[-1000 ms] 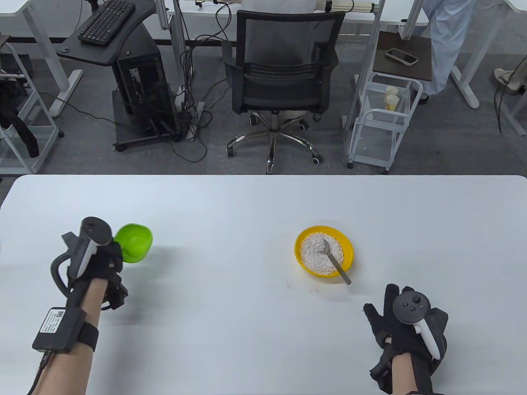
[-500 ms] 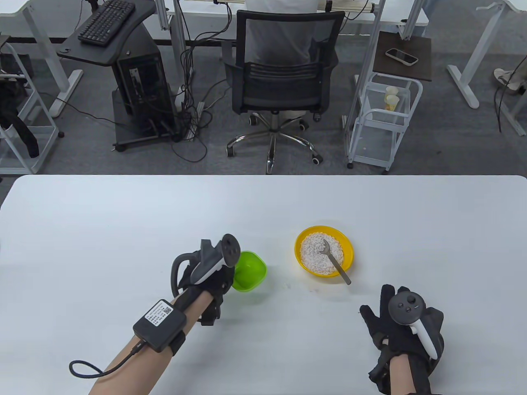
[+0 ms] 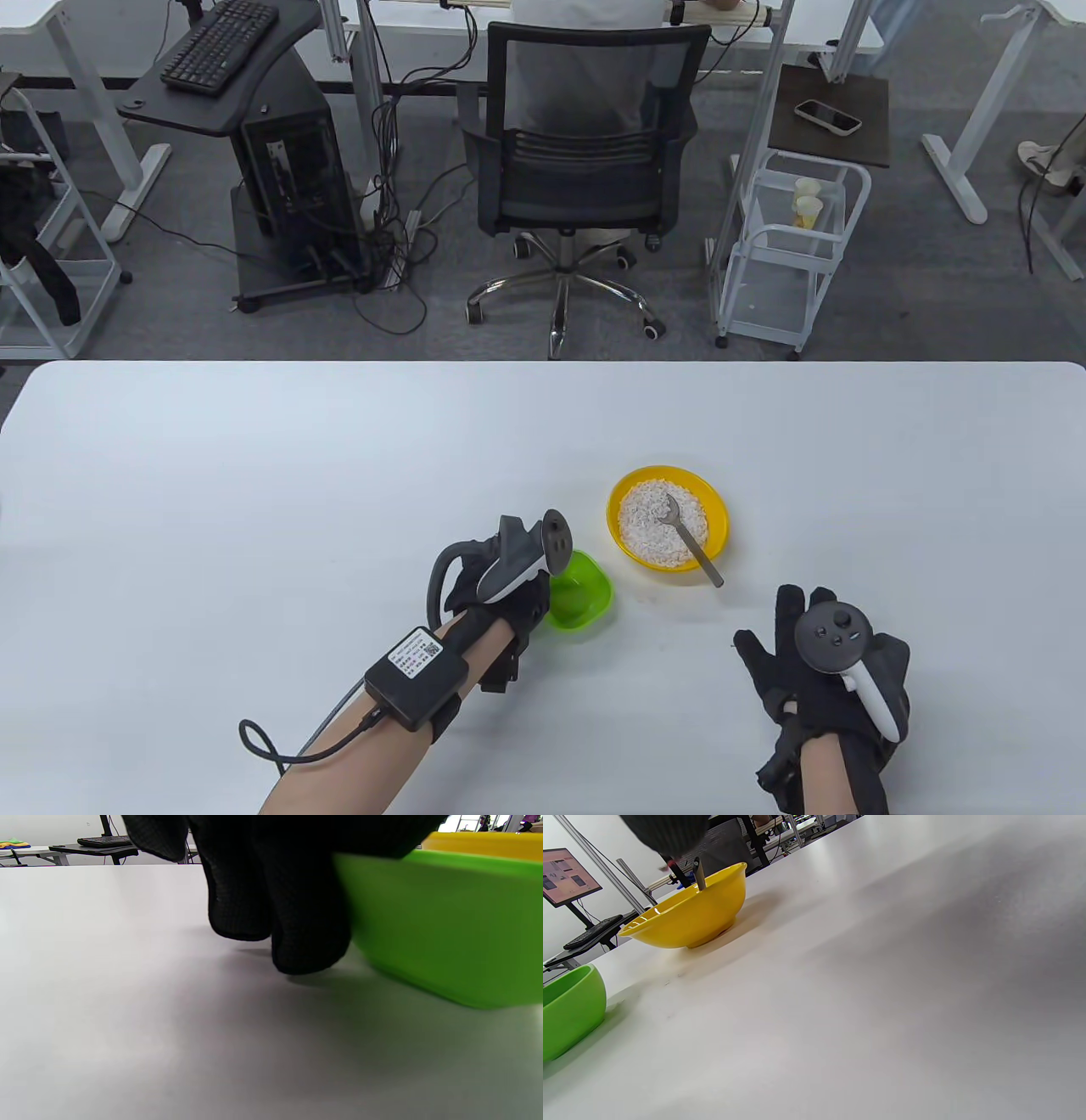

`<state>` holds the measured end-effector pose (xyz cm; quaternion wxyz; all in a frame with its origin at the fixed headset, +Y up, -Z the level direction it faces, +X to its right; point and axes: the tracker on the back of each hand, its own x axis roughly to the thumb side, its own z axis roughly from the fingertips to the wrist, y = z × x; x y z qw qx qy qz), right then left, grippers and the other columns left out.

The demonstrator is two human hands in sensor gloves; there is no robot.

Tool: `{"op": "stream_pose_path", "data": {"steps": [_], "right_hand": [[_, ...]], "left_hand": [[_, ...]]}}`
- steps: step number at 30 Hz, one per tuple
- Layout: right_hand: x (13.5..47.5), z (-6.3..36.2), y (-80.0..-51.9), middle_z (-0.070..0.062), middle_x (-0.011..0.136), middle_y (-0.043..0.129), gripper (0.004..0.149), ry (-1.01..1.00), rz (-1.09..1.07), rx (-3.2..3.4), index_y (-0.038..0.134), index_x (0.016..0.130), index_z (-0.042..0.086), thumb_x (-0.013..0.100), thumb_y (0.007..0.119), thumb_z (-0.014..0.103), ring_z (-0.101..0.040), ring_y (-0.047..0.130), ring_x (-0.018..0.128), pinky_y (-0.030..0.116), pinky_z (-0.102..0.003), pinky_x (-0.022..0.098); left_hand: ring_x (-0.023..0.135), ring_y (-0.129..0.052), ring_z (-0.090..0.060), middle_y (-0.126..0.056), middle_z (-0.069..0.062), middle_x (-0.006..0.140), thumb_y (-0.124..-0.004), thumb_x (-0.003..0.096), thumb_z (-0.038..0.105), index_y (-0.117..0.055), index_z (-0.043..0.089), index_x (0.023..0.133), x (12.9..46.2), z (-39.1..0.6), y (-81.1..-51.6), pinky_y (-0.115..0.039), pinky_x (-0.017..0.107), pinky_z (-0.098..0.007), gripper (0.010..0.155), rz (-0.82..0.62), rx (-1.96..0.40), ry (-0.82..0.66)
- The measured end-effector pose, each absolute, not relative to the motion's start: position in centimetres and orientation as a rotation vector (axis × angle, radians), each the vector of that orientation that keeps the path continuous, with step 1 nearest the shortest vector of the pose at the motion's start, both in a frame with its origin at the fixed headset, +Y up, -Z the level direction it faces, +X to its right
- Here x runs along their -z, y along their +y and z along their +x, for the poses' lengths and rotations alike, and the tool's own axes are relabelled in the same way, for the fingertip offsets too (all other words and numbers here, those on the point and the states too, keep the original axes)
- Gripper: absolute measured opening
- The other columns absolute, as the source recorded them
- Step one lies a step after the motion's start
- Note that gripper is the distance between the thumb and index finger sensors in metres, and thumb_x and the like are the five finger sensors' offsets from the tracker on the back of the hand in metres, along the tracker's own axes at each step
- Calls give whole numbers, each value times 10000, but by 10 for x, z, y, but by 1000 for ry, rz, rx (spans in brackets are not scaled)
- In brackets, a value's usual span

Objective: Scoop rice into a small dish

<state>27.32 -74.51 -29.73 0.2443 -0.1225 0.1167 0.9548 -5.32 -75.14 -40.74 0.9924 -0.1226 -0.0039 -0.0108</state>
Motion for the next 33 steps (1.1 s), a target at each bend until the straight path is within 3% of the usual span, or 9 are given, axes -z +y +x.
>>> {"op": "stream_pose_path", "data": {"steps": [6, 12, 18, 25, 30, 33], "right_hand": [[298, 273, -745, -192, 1156, -12, 777, 325, -312, -2608, 156, 1135, 191, 588, 584, 539, -540, -54, 960, 82, -780, 594], [299, 272, -746, -194, 1158, -8, 776, 336, -291, -2596, 157, 1136, 189, 590, 585, 536, -538, -52, 962, 80, -780, 592], [299, 271, -744, -201, 1159, 2, 773, 295, -281, -2605, 150, 1133, 192, 593, 586, 532, -546, -28, 972, 93, -783, 595], [298, 265, -738, -212, 1179, 87, 764, 207, -268, -2635, 170, 1134, 182, 597, 596, 521, -563, 42, 996, 131, -791, 603], [303, 256, -702, -243, 1201, 271, 731, -42, -317, -2723, 280, 1149, 169, 599, 637, 493, -596, 200, 1026, 210, -809, 619], [319, 245, -683, -238, 1209, 392, 684, -82, -321, -2730, 369, 1154, 201, 600, 668, 468, -594, 276, 1048, 228, -818, 634]], "left_hand": [[772, -997, -119, -1101, 126, 632, -750, 503, 452, -746, 256, 961, 405, -56, -750, -587, 784, -537, 499, -239, 18, 14], [954, -861, -195, -957, 88, 933, -677, 487, 575, -598, 309, 1050, 391, -78, -711, -538, 800, -561, 628, -92, 28, 57], [1053, -757, -221, -790, 72, 1113, -666, 480, 604, -532, 354, 1079, 363, -131, -680, -510, 814, -574, 663, 44, 21, 159], [1177, -485, -272, -467, 75, 1262, -638, 469, 646, -342, 423, 1108, 326, -217, -694, -422, 843, -595, 739, 84, 11, 283], [1181, -443, -292, -430, 59, 1271, -634, 471, 651, -331, 430, 1109, 317, -256, -708, -403, 841, -603, 741, 42, -62, 357], [1178, -442, -294, -435, 52, 1268, -637, 470, 646, -335, 428, 1108, 319, -265, -712, -403, 838, -603, 739, 36, -101, 385]]}}
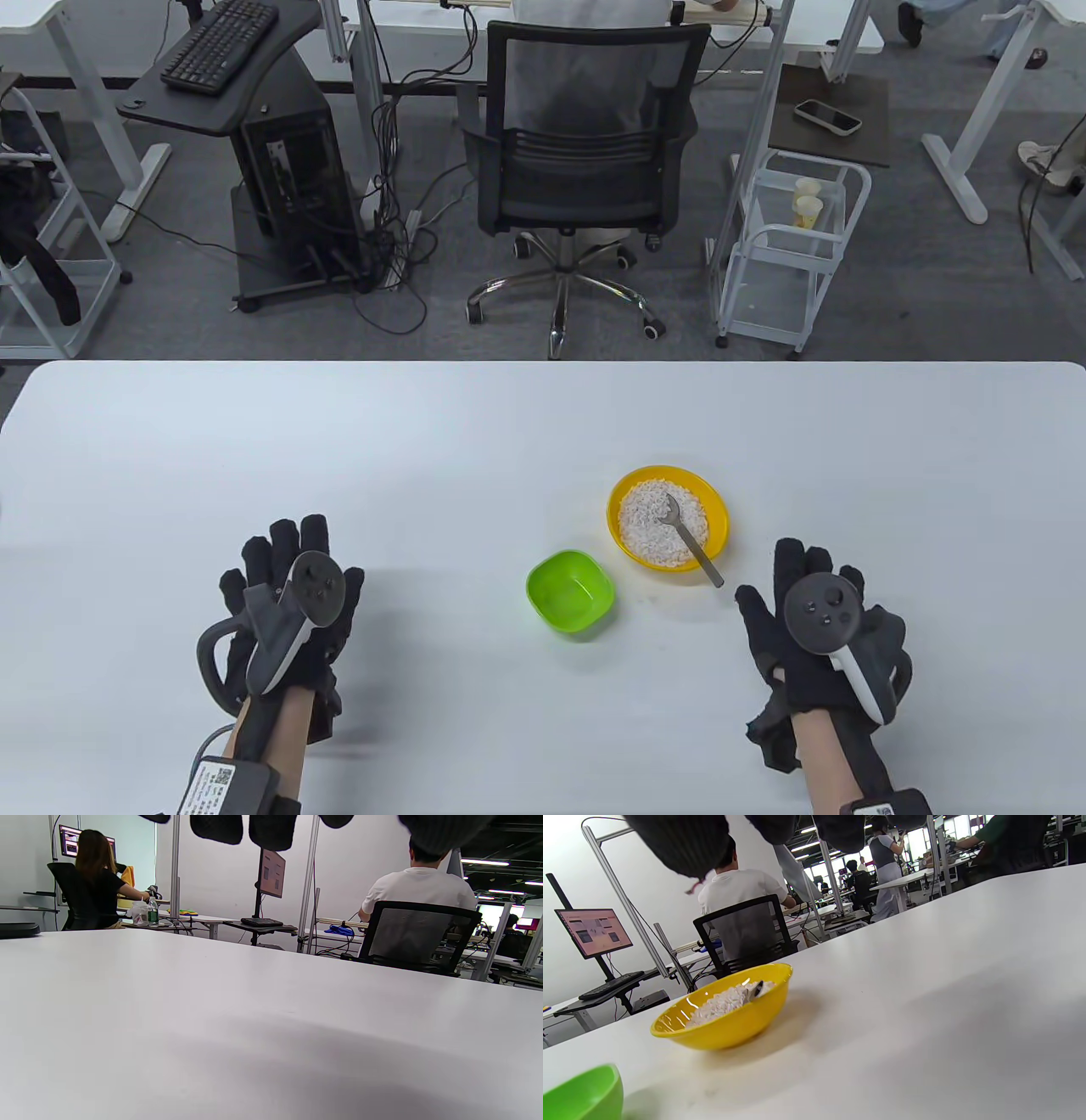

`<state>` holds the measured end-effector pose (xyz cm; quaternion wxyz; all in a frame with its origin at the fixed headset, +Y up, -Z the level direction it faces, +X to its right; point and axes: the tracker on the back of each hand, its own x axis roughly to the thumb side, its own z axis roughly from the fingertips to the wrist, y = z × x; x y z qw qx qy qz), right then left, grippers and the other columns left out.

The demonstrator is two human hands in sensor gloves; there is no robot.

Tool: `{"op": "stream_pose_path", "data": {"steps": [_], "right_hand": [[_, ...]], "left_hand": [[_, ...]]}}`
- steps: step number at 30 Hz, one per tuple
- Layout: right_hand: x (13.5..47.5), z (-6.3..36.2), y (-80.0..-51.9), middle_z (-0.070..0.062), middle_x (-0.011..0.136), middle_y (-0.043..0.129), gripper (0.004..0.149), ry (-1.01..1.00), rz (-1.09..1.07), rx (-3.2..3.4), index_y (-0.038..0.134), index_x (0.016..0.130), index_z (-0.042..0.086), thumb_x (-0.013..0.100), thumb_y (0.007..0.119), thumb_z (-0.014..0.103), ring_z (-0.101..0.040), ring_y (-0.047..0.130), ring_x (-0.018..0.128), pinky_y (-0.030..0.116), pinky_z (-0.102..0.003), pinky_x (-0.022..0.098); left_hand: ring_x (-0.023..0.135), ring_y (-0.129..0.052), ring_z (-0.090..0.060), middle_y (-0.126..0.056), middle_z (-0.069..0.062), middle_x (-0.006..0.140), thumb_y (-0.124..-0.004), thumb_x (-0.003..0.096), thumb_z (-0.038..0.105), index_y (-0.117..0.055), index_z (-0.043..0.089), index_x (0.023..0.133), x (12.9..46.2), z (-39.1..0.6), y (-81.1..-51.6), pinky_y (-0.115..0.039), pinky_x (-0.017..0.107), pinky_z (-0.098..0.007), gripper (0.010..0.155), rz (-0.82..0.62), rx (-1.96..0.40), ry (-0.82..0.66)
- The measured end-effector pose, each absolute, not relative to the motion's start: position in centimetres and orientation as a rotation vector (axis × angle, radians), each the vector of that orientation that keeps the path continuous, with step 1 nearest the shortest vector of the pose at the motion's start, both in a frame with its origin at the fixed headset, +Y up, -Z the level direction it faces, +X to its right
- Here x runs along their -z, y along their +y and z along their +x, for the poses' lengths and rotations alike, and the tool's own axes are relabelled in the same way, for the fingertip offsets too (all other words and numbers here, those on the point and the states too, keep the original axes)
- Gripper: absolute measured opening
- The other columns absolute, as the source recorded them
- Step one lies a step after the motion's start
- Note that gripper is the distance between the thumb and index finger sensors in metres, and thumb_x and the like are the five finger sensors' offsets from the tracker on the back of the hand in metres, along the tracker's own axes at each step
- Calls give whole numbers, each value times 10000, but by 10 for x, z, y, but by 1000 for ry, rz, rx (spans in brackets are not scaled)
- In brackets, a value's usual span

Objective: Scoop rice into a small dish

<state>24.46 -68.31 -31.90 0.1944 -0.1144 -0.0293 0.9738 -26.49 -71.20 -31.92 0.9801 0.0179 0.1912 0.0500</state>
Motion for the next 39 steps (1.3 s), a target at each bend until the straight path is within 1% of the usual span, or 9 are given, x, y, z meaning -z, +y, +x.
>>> {"op": "stream_pose_path", "data": {"steps": [3, 5, 9, 12, 14, 18, 25, 32, 39], "right_hand": [[344, 233, -685, -240, 1199, 466, 678, 9, -365, -2725, 385, 1153, 213, 597, 684, 460, -594, 349, 1056, 239, -821, 647], [365, 224, -700, -273, 1158, 567, 691, 100, -416, -2738, 388, 1153, 200, 592, 691, 466, -589, 476, 1038, 272, -824, 651], [384, 209, -729, -258, 966, 834, 711, 175, -432, -2783, 424, 1139, 133, 579, 717, 461, -530, 799, 834, 436, -767, 668], [386, 202, -738, -215, 857, 921, 676, 205, -401, -2806, 478, 1122, 104, 581, 751, 403, -485, 872, 730, 495, -743, 660], [384, 199, -739, -168, 762, 974, 594, 108, -406, -2803, 563, 1091, 88, 581, 763, 319, -444, 915, 643, 531, -722, 655], [380, 191, -740, -115, 697, 1003, 505, 4, -358, -2885, 655, 1042, 79, 568, 764, 216, -401, 945, 598, 554, -712, 653], [365, 195, -721, -79, 683, 999, 468, -344, -291, -3080, 687, 1024, 128, 567, 725, 224, -376, 943, 600, 547, -712, 667], [364, 219, -720, -100, 666, 997, 460, -265, -400, -2958, 699, 1021, 129, 568, 714, 213, -389, 941, 570, 542, -723, 660], [366, 227, -730, -118, 609, 1008, 453, -104, -333, -2735, 732, 998, 79, 559, 716, 190, -395, 951, 500, 568, -733, 621]], "left_hand": [[1182, -430, -289, -428, 61, 1269, -636, 471, 646, -325, 434, 1107, 322, -266, -715, -395, 842, -602, 739, 25, -81, 388], [1183, -426, -288, -425, 61, 1270, -635, 471, 647, -322, 435, 1107, 323, -265, -718, -391, 843, -601, 740, 12, -47, 374], [1181, -432, -291, -435, 60, 1269, -636, 471, 647, -327, 434, 1108, 320, -264, -719, -396, 840, -603, 739, 20, -25, 361], [1181, -429, -292, -435, 57, 1268, -635, 473, 645, -323, 433, 1108, 318, -263, -722, -394, 840, -603, 738, -1, -32, 359], [1181, -432, -291, -437, 58, 1267, -636, 472, 645, -326, 433, 1107, 318, -262, -723, -395, 840, -602, 738, -2, -30, 360], [1181, -434, -289, -442, 61, 1268, -636, 472, 644, -330, 434, 1107, 316, -258, -723, -395, 841, -602, 736, -2, -16, 349], [1183, -417, -291, -420, 63, 1271, -635, 473, 646, -318, 436, 1107, 315, -259, -723, -390, 840, -604, 739, -1, -6, 364], [1184, -400, -296, -401, 60, 1273, -633, 473, 649, -305, 439, 1106, 315, -262, -725, -384, 840, -604, 744, -22, -14, 372], [1183, -405, -298, -403, 57, 1273, -632, 473, 649, -305, 439, 1106, 314, -262, -723, -386, 840, -603, 743, -21, -31, 365]]}}
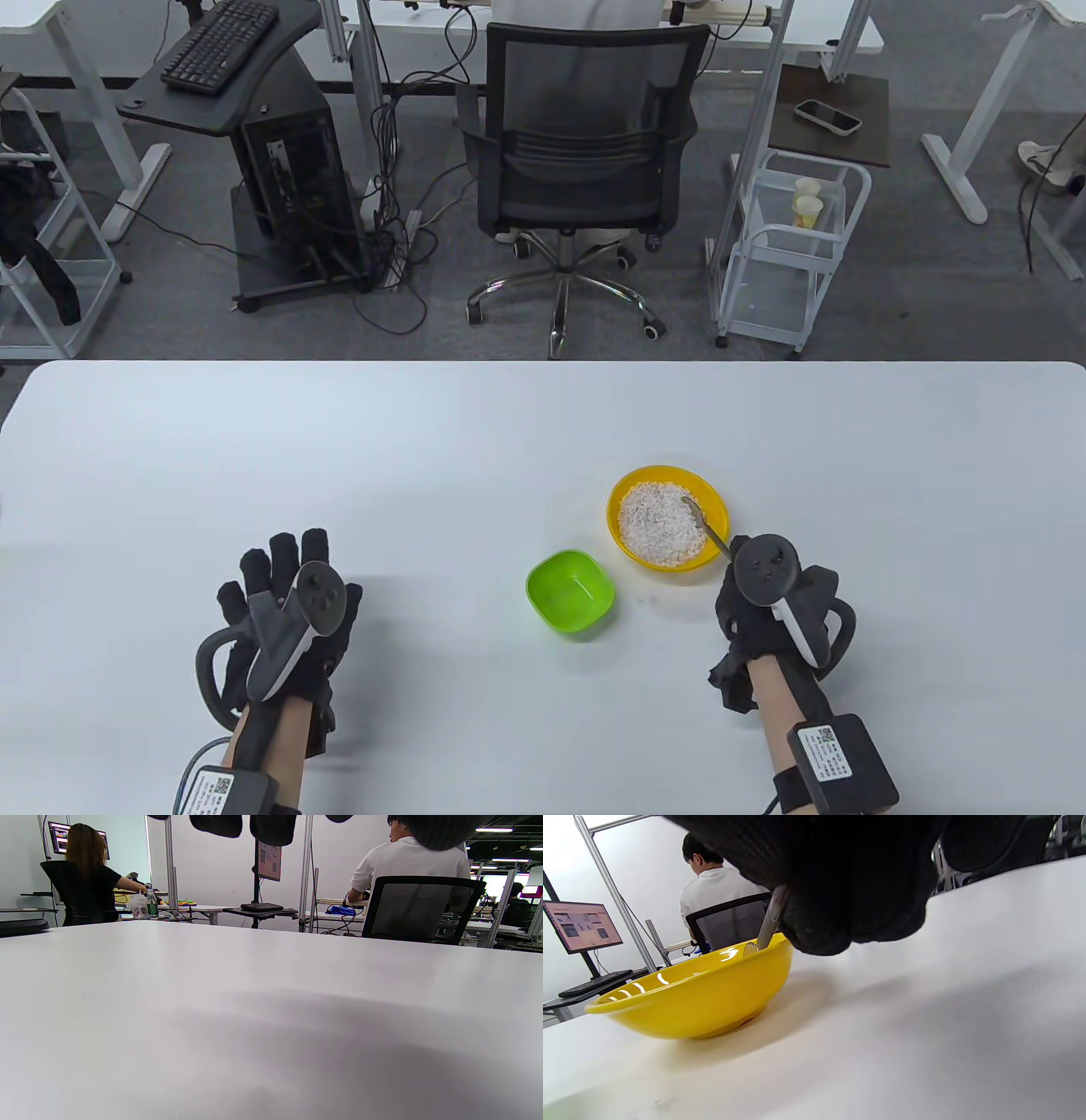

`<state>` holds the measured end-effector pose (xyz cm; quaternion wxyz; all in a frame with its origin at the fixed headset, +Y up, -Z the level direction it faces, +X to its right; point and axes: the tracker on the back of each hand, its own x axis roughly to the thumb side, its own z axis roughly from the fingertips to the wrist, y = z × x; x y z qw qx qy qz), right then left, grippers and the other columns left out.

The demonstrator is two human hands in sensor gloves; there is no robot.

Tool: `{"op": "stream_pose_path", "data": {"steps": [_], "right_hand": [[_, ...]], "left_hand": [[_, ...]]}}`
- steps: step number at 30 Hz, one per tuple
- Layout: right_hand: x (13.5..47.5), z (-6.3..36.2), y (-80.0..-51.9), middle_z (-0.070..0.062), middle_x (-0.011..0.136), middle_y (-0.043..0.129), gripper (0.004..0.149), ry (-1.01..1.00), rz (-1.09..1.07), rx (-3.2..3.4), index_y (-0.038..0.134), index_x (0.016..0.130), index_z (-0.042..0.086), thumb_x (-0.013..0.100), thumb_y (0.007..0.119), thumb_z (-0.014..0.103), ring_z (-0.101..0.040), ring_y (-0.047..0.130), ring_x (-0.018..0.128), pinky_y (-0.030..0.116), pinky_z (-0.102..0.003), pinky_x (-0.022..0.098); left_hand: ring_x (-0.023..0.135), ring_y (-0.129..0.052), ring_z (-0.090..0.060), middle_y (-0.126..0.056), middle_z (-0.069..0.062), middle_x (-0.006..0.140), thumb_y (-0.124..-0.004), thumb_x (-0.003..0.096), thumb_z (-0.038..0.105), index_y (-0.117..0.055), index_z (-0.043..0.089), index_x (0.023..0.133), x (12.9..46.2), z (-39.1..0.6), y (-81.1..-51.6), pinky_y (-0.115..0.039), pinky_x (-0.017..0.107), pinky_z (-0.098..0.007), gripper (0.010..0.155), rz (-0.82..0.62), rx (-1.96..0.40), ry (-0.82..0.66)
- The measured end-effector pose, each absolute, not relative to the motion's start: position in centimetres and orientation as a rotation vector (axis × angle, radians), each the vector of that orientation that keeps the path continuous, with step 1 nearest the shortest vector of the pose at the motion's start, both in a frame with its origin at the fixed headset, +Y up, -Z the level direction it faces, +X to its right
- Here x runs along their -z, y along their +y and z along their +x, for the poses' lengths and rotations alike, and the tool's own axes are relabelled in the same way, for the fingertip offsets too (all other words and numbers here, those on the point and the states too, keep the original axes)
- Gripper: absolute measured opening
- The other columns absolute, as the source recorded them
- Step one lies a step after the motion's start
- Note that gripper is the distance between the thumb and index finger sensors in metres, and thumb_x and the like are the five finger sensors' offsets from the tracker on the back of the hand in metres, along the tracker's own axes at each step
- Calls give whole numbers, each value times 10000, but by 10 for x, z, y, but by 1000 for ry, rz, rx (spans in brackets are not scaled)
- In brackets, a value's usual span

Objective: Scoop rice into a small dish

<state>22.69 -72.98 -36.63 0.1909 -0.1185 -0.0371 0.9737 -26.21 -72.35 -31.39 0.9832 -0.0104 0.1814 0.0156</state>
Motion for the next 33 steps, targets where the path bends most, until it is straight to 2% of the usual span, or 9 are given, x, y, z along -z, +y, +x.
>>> {"op": "stream_pose_path", "data": {"steps": [7, 17, 25, 33], "right_hand": [[367, 231, -739, -105, 539, 1005, 452, -38, -335, -2531, 745, 979, 37, 554, 707, 190, -376, 953, 431, 616, -709, 588], [364, 255, -760, -122, 569, 971, 469, 130, -485, -1970, 691, 975, -59, 553, 665, 143, -392, 940, 446, 608, -716, 575], [365, 268, -763, -124, 574, 968, 468, 170, -484, -1830, 687, 977, -60, 556, 660, 142, -395, 939, 455, 597, -720, 579], [363, 276, -755, -131, 575, 966, 465, 173, -450, -1724, 690, 979, -55, 558, 661, 139, -406, 933, 461, 584, -728, 579]], "left_hand": [[1184, -407, -298, -408, 61, 1273, -632, 473, 649, -307, 440, 1106, 314, -261, -723, -387, 840, -604, 742, -24, -22, 362], [1185, -404, -296, -407, 61, 1273, -632, 473, 649, -305, 440, 1107, 314, -261, -722, -385, 842, -603, 743, -28, -19, 368], [1185, -406, -295, -411, 61, 1273, -631, 474, 649, -309, 441, 1106, 313, -262, -720, -385, 842, -603, 740, -24, -29, 372], [1184, -407, -299, -412, 59, 1273, -631, 474, 650, -308, 439, 1107, 312, -265, -719, -385, 841, -603, 742, -30, -42, 380]]}}
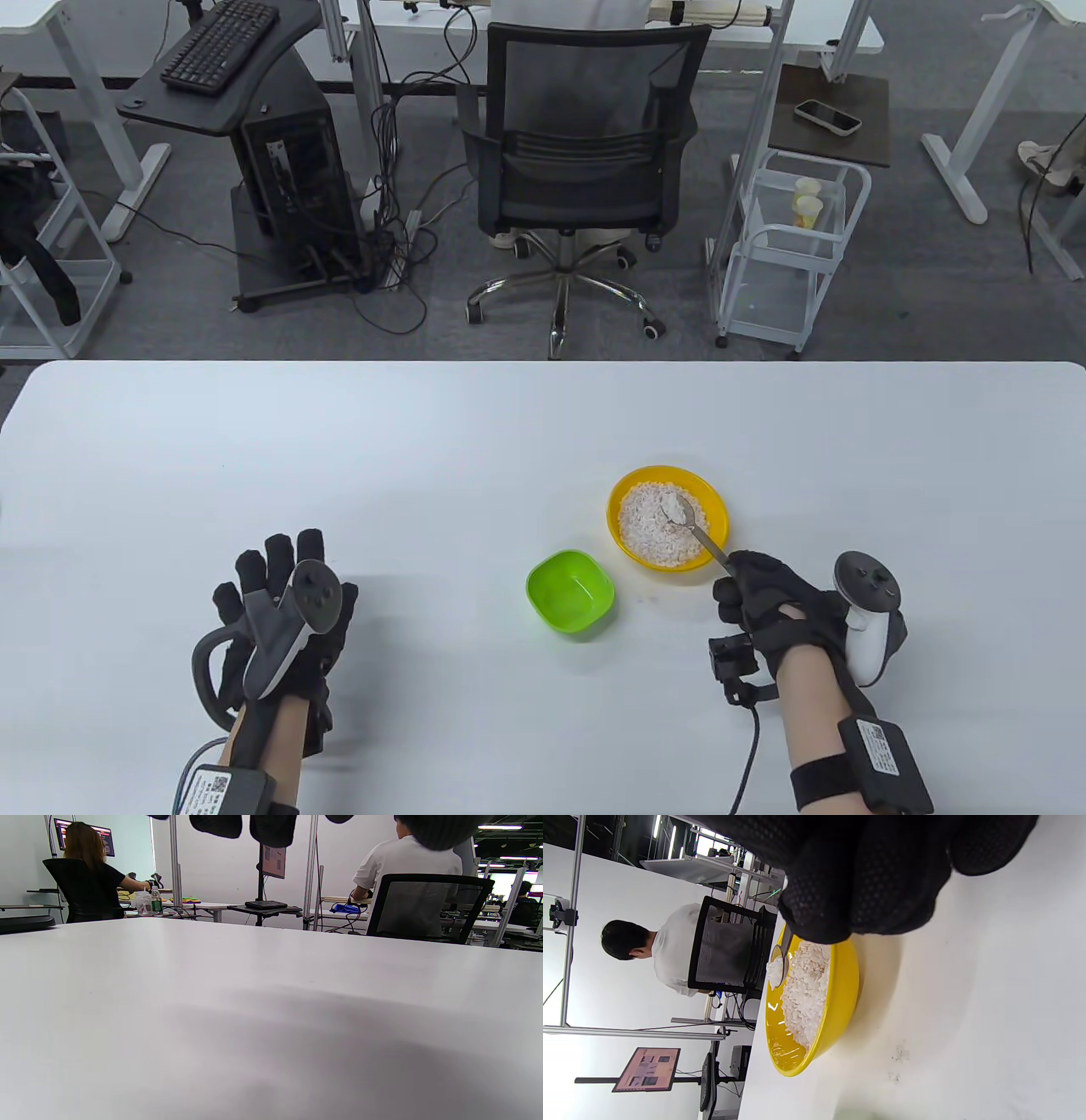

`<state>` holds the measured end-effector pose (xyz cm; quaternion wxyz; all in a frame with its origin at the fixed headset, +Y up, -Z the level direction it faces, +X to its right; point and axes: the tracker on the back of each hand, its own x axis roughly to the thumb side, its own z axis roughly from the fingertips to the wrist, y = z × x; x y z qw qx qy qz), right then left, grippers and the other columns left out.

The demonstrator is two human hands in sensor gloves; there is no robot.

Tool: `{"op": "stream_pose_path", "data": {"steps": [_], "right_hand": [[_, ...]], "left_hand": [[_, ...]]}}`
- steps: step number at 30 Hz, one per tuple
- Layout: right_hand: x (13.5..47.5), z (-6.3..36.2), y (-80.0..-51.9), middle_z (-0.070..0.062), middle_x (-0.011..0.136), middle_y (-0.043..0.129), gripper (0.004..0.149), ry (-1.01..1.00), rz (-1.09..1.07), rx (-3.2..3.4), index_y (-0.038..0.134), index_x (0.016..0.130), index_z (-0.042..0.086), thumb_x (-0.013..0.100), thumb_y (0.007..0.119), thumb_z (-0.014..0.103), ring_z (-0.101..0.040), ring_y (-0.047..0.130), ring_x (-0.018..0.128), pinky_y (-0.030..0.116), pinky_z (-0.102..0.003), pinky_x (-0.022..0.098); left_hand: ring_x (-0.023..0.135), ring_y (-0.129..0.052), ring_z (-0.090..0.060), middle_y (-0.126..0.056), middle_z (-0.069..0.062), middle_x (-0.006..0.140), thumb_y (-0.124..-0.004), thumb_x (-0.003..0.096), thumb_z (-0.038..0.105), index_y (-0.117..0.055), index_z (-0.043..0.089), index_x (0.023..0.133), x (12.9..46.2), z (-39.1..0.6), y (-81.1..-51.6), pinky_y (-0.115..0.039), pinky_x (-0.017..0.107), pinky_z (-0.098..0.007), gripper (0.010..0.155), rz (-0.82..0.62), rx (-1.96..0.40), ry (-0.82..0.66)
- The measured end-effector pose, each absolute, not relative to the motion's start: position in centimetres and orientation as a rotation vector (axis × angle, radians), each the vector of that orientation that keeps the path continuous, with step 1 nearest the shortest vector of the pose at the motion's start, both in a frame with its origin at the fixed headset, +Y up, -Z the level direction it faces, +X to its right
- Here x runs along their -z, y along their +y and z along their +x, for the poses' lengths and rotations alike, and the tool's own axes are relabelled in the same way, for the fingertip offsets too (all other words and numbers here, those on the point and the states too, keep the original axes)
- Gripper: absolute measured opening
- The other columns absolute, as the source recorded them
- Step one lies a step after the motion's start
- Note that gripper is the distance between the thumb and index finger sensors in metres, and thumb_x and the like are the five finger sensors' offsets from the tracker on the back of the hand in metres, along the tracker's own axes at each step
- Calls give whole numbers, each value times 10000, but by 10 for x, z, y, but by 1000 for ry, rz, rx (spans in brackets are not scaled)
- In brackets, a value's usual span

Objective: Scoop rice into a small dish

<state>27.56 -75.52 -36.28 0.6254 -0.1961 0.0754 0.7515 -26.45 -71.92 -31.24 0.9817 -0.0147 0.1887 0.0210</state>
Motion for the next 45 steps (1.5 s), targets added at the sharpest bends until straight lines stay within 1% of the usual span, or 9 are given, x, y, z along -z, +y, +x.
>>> {"op": "stream_pose_path", "data": {"steps": [8, 13, 20, 27, 35, 45], "right_hand": [[356, 270, -739, -133, 575, 965, 461, 185, -342, -1662, 693, 980, -50, 560, 663, 139, -410, 929, 463, 577, -731, 580], [351, 256, -724, -132, 572, 968, 459, 216, -235, -1667, 698, 979, -47, 561, 665, 140, -410, 930, 460, 578, -730, 580], [345, 234, -712, -136, 570, 968, 459, 290, -157, -1704, 701, 978, -50, 562, 667, 139, -411, 930, 457, 577, -731, 580], [338, 221, -717, -135, 572, 968, 459, 353, -150, -1792, 701, 979, -49, 562, 666, 139, -411, 930, 458, 577, -730, 581], [324, 206, -750, -133, 578, 965, 459, 462, -144, -1883, 696, 982, -45, 565, 663, 142, -410, 927, 468, 572, -730, 585], [318, 191, -747, -138, 585, 964, 459, 431, -87, -2067, 693, 987, -34, 565, 665, 143, -418, 921, 480, 559, -734, 593]], "left_hand": [[1185, -404, -296, -410, 61, 1273, -631, 473, 649, -308, 441, 1107, 314, -267, -719, -381, 842, -603, 741, -33, -34, 390], [1184, -405, -298, -411, 59, 1273, -631, 473, 650, -308, 439, 1107, 313, -268, -718, -383, 841, -604, 742, -31, -46, 391], [1184, -405, -298, -409, 59, 1274, -631, 473, 650, -307, 440, 1107, 314, -268, -719, -384, 841, -603, 742, -36, -36, 394], [1184, -405, -299, -411, 59, 1273, -631, 473, 651, -306, 441, 1107, 313, -268, -718, -383, 842, -604, 743, -27, -46, 391], [1185, -404, -298, -411, 61, 1274, -631, 473, 651, -307, 442, 1107, 312, -265, -717, -383, 842, -604, 741, -16, -45, 379], [1186, -400, -298, -406, 62, 1275, -631, 473, 651, -304, 443, 1107, 313, -264, -717, -380, 842, -605, 743, -10, -37, 379]]}}
